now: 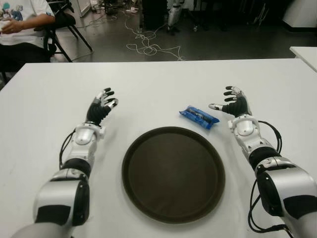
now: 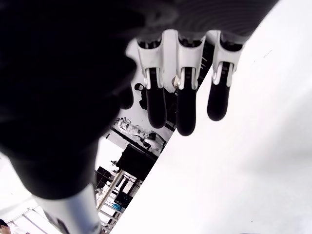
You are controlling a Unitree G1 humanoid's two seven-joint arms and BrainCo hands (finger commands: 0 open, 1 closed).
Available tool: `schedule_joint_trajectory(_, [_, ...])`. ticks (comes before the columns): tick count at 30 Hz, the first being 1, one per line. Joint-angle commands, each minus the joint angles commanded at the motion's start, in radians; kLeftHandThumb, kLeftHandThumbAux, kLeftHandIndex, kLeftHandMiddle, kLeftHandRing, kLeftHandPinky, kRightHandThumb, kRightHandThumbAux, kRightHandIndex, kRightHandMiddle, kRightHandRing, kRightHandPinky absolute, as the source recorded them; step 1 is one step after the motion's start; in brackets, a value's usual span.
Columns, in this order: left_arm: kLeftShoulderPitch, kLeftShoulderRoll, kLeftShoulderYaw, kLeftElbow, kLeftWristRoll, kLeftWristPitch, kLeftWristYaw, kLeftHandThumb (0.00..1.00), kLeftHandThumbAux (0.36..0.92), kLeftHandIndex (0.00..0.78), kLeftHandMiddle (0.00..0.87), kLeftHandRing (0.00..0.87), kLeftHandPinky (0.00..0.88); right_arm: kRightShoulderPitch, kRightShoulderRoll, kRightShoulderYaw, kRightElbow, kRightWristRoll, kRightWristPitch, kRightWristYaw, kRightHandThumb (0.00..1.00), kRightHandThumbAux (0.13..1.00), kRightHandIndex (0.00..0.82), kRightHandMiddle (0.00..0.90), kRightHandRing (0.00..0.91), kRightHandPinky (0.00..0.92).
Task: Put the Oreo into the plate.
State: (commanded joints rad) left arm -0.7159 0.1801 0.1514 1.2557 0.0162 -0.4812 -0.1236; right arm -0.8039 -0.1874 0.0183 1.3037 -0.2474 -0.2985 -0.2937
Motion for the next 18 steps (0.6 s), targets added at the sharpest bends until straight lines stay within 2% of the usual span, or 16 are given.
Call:
schedule_joint_trajectory(8, [-0.001, -0.001, -0.001, 0.0, 0.001, 0.001, 0.006, 0.119, 0.635, 0.07, 0.153, 0.146, 0.136, 0.001, -0.002, 0.005, 0.001, -0.006, -0.003, -0.003, 0.0, 0.835, 0.212, 0.292, 0.303, 0.31])
schedule_joint_trajectory(18, [0.001, -0.002, -0.002, -0.003, 0.002, -0.004, 0.008, 0.109, 0.63, 0.068, 0.15, 0.144, 0.127, 0.003, -0.004, 0.005, 0.001, -0.008, -0.013, -0.004, 0.0, 0.821, 0.21, 0.289, 0.298, 0.3])
